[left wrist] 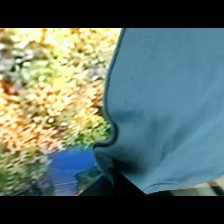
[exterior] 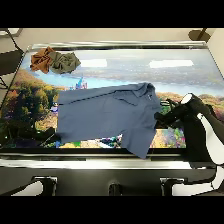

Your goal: Fold the shirts.

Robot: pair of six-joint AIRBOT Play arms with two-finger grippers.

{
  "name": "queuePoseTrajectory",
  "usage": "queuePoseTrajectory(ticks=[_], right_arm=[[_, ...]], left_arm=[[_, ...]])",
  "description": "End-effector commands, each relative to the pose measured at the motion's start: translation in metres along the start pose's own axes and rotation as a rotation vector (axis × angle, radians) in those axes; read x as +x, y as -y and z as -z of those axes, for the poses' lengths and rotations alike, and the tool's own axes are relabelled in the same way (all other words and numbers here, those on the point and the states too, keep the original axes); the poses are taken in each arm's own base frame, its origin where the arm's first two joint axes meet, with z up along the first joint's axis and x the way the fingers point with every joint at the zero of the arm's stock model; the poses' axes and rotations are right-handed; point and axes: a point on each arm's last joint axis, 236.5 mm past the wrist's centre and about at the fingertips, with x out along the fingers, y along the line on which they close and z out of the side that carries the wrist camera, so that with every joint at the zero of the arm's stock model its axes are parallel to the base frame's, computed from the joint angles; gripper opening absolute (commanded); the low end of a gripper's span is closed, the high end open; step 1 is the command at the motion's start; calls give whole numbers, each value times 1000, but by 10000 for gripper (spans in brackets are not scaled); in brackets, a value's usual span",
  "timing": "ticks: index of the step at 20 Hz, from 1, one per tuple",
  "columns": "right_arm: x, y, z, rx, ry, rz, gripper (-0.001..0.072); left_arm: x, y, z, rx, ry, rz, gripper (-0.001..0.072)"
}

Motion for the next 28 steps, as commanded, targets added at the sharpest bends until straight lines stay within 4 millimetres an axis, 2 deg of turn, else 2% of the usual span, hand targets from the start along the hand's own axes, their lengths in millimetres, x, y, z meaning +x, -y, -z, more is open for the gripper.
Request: queuePoseTrajectory(ticks=[1,2,3,4,5,6,7,8,9,10,11,12,14,16,18,21,24,26,27,28], right_arm=[[-32,-19,-21,-103,115,-19,35],[-67,-34,-34,-182,222,-17,34],[-112,-53,-49,-255,361,-12,34],[-175,-79,-62,-338,557,-3,34],[-247,-107,-65,-408,773,3,35],[-336,-138,-53,-469,1037,2,36],[-421,-166,-24,-518,1296,-5,36],[-499,-189,22,-559,1542,-23,36],[-567,-207,81,-590,1781,-49,36],[-615,-216,139,-608,1971,-81,36],[-639,-221,184,-625,2078,-101,36],[-649,-223,222,-649,2128,-104,36],[-646,-224,270,-676,2146,-118,36],[-646,-214,299,-657,2175,-72,36],[-649,-198,315,-591,2202,-21,36],[-642,-183,311,-528,2158,20,36],[-629,-180,292,-515,2081,34,36],[-610,-176,257,-480,1959,35,36],[-594,-172,231,-437,1869,19,36],[-576,-167,200,-393,1765,10,35]], left_arm=[[-39,18,-16,97,26,7,25],[-74,33,-42,147,138,2,25],[-127,59,-72,197,310,4,25],[-190,89,-95,250,498,12,25],[-269,125,-107,311,720,21,26],[-350,158,-102,371,939,35,26],[-437,192,-79,442,1177,47,26],[-510,219,-44,503,1396,63,26],[-577,243,3,536,1611,109,26],[-620,257,46,548,1760,168,26],[-645,265,85,559,1853,216,26],[-653,269,111,575,1889,231,26],[-654,271,148,606,1917,232,26],[-659,270,175,622,1963,225,25],[-663,269,189,629,1995,222,25],[-659,269,186,628,1977,215,25],[-646,267,165,618,1905,195,25],[-624,263,132,600,1787,164,25],[-607,259,108,586,1699,143,25],[-582,252,77,566,1576,117,25]])
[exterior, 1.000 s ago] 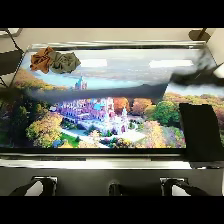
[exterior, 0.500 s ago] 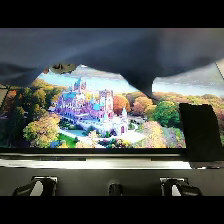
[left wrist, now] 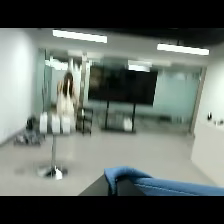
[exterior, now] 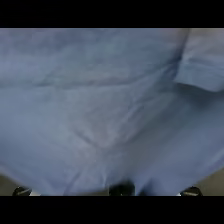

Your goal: Fold the shirts.

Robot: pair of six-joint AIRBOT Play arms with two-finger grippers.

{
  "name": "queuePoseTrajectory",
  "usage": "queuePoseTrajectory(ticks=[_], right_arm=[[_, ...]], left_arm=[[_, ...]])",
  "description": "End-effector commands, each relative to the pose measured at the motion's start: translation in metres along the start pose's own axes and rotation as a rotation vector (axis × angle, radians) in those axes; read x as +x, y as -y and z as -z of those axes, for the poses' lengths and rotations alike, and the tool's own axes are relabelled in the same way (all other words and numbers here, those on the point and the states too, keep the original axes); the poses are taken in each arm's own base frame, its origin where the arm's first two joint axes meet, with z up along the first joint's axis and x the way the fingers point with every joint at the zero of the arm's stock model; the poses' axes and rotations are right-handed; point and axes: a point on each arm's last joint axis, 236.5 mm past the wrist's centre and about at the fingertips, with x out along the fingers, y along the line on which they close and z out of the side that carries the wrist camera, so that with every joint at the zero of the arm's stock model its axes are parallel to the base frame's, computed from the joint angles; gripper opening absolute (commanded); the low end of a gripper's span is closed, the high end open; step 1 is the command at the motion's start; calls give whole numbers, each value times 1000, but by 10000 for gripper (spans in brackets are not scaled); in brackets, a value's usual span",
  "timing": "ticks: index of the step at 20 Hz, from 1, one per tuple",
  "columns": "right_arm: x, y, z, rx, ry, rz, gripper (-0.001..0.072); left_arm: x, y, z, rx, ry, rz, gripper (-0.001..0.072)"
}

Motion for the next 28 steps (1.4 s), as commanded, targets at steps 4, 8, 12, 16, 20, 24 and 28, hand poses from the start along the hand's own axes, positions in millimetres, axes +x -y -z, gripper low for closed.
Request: queuePoseTrajectory(ticks=[4,8,12,16,20,24,28], right_arm=[[87,13,282,158,-943,-20,33],[77,-3,500,215,-1541,-68,32],[128,-15,609,353,-1497,10,34],[197,-16,623,468,-1224,28,34],[245,-2,600,507,-994,71,34],[214,9,622,380,-1141,91,34],[198,41,626,268,-1198,174,34]], left_arm=[[77,-68,256,-145,-876,-18,25],[67,-102,465,-251,-1360,-31,25],[41,-115,617,-402,-1609,-90,25],[107,-122,652,-478,-1468,-94,26],[199,-118,616,-383,-1202,-62,26],[219,-86,629,-377,-1184,-21,26],[213,-77,650,-421,-1227,-38,26]])
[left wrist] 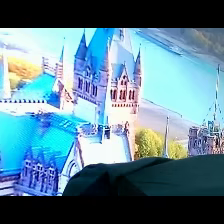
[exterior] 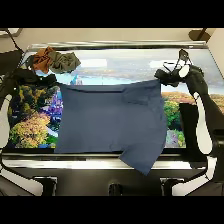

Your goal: Fold the shirts.

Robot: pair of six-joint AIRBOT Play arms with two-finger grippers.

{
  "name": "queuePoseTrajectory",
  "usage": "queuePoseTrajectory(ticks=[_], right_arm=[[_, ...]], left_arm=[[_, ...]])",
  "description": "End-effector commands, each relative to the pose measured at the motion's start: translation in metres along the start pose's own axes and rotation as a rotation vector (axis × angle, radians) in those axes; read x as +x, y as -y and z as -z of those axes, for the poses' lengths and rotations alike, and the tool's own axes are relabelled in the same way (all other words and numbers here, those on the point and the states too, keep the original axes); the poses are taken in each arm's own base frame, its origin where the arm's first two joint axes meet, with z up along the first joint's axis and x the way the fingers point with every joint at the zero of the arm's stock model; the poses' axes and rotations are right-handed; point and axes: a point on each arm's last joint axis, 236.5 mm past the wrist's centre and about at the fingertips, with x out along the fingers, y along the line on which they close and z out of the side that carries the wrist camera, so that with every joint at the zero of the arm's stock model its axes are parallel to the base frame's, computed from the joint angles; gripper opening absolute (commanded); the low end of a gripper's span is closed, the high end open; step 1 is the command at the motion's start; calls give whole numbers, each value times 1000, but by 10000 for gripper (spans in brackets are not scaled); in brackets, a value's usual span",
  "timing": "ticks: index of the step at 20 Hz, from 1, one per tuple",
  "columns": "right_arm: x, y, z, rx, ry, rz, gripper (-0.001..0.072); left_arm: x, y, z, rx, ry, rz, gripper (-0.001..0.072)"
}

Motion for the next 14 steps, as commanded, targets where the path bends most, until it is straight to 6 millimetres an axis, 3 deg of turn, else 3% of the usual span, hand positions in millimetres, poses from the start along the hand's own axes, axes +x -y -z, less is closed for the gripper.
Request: queuePoseTrajectory(ticks=[1,3,6,9,11,12,14], right_arm=[[-8,25,-4,-2,4,82,34],[-11,31,-1,62,-24,67,34],[-22,33,40,33,-202,85,34],[-60,35,78,-91,-387,101,34],[-87,42,121,-126,-597,118,34],[-92,46,136,-126,-664,126,34],[-82,52,156,-96,-705,135,34]], left_arm=[[9,2,0,-51,-2,3,26],[8,0,17,-55,-74,0,27],[3,-5,54,-19,-232,-10,27],[-18,-19,87,24,-400,4,27],[-31,-30,103,-6,-484,6,26],[-37,-33,111,-18,-523,9,27],[-44,-38,130,-35,-616,9,26]])
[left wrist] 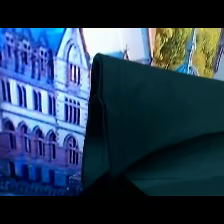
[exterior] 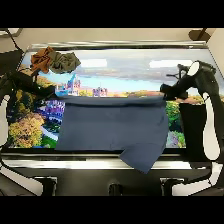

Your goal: Fold the shirts.

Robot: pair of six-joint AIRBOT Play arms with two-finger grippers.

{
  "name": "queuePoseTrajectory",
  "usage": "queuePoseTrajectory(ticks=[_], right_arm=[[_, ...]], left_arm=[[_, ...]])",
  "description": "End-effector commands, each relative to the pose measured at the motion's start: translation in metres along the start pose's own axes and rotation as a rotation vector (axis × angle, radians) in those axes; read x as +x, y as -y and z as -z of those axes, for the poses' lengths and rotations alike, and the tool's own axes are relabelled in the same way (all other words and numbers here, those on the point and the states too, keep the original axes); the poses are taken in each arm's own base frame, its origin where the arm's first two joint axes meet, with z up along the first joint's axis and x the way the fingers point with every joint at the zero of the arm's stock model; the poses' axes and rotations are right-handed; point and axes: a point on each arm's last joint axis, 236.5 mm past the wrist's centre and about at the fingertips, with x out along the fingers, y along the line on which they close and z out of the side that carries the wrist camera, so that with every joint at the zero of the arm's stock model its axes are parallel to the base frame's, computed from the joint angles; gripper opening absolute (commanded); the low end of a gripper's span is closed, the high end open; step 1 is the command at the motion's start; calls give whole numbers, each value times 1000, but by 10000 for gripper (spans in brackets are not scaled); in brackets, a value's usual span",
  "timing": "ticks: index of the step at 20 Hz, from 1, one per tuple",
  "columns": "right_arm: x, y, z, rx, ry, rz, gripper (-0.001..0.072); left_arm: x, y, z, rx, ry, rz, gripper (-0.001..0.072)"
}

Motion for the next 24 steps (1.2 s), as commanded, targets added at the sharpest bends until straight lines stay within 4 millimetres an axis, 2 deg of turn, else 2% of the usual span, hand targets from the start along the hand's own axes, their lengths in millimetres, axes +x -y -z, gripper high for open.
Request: queuePoseTrajectory(ticks=[1,4,7,10,12,13,16,18,19,21,24], right_arm=[[21,4,47,10,-176,1,34],[46,-7,56,75,-188,-65,34],[55,-4,68,99,-225,-56,34],[55,-6,62,102,-201,-65,43],[52,-8,55,122,-162,-74,389],[43,-9,53,102,-147,-76,442],[8,6,50,82,-98,-75,439],[-12,28,66,112,-138,-70,433],[-18,40,77,99,-170,-56,433],[-24,63,95,100,-195,6,433],[-25,64,109,116,-161,6,433]], left_arm=[[-2,-14,52,-17,-231,-3,26],[1,-23,81,-27,-376,-22,25],[2,-21,83,-25,-387,-22,25],[7,-17,88,-23,-415,-21,47],[1,-15,94,-24,-442,-19,460],[-6,-16,98,-30,-454,-16,459],[-41,-19,94,-66,-381,-25,458],[-62,-19,94,-106,-304,-64,457],[-65,-20,105,-104,-291,-95,456],[-53,-24,146,-128,-304,-125,456],[-19,-39,217,-175,-313,-128,455]])
